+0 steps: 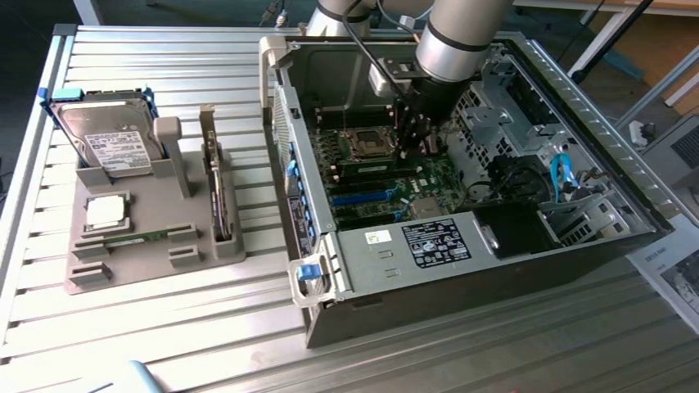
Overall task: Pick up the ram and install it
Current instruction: 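Insert the ram into the slot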
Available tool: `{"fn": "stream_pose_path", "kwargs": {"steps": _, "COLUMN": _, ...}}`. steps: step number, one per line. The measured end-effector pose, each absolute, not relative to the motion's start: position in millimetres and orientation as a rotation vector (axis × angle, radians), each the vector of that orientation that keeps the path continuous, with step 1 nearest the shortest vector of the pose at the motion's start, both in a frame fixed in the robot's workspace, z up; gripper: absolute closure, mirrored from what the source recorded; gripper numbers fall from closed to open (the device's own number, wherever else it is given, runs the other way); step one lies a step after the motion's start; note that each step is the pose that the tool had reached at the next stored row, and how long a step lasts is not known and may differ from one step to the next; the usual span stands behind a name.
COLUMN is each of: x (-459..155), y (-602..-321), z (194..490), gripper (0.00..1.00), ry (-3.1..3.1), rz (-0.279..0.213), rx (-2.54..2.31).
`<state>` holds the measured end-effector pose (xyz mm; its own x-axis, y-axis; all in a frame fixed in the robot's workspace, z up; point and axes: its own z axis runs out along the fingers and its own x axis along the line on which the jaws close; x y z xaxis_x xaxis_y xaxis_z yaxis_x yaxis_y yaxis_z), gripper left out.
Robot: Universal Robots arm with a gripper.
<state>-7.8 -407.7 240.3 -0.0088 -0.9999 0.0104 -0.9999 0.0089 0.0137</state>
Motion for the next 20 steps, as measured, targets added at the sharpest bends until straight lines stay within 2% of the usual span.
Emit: {"fn": "stream_pose_path", "kwargs": {"steps": 20, "x": -9.2, "y": -407.7, "z": 239.8, "gripper": 0.88, "ry": -2.221, "rz": 0.000, "rx": 2.201}}
